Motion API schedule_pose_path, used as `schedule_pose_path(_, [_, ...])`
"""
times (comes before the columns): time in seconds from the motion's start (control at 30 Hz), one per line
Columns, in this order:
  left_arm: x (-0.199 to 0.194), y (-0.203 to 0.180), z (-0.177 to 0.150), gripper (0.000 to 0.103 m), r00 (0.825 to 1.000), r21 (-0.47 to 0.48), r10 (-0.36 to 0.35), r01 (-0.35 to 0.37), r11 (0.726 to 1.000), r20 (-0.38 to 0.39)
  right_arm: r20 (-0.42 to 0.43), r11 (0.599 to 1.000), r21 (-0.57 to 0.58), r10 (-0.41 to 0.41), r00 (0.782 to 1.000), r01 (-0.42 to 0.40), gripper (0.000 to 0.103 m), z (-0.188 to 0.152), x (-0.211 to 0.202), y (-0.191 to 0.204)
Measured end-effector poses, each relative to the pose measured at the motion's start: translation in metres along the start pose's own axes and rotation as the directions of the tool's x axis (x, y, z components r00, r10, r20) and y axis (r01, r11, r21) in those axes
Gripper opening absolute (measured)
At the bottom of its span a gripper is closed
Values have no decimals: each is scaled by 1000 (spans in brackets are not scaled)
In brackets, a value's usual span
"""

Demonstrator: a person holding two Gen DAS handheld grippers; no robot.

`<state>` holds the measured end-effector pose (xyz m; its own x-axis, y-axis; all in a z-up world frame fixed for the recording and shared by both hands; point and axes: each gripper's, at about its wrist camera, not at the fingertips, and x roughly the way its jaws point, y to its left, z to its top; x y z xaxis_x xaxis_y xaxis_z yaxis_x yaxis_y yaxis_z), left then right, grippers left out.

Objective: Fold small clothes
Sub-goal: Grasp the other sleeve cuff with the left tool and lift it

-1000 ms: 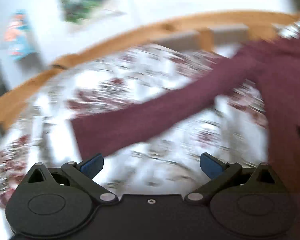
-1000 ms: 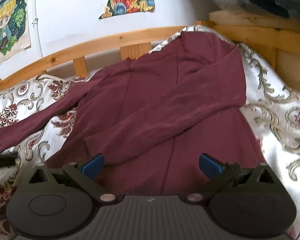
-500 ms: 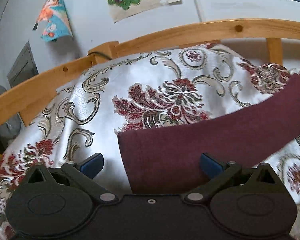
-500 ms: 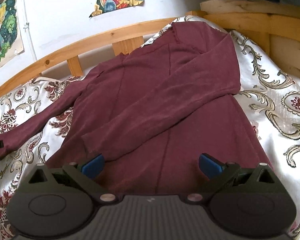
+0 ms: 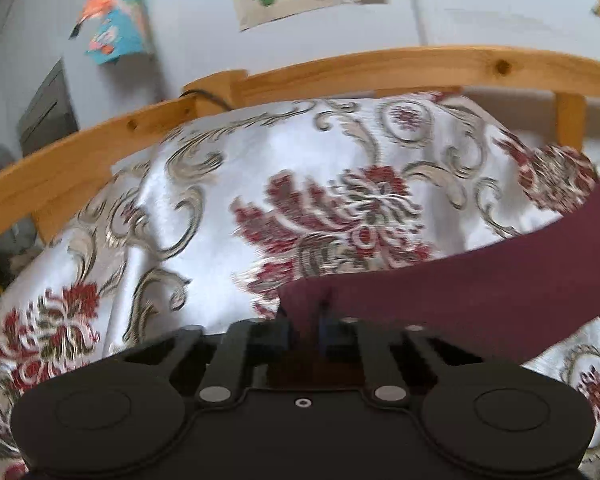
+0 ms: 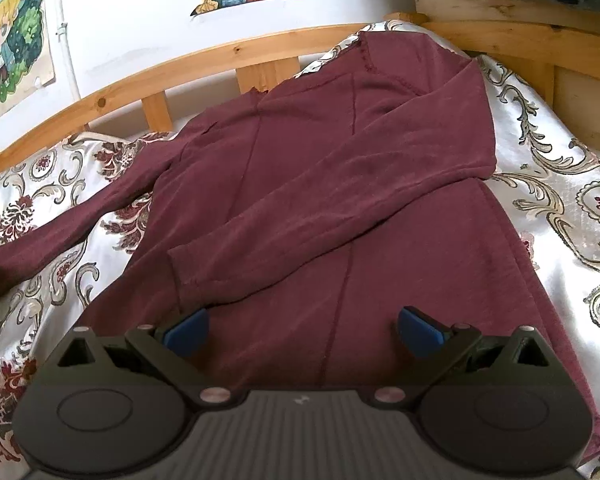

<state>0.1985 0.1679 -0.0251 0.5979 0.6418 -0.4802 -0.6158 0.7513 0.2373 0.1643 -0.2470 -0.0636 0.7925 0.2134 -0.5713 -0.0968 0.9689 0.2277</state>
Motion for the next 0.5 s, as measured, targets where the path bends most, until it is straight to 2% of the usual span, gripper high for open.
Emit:
schedule_pose_path(0.13, [-17, -13, 13, 8, 999, -20, -30, 30, 999, 23, 6, 1000, 6, -3, 1000, 3, 103, 1, -2, -2])
schedule_pose_path(0.3, [-49, -32, 41, 7, 989, -36, -107, 111, 993, 103, 15, 1000, 20, -6, 1000, 6, 103, 3, -4, -6])
schedule_pose_path(0.4, [-76, -52, 61, 7, 968, 5, -180, 182, 983, 177, 18, 999, 33, -4, 1000, 3, 103, 5, -5, -9])
schedule_pose_path(0.5, [-107, -78, 76, 7, 934, 79, -265, 253, 964, 238, 23, 999, 43, -6, 1000, 5, 103, 7, -6, -12])
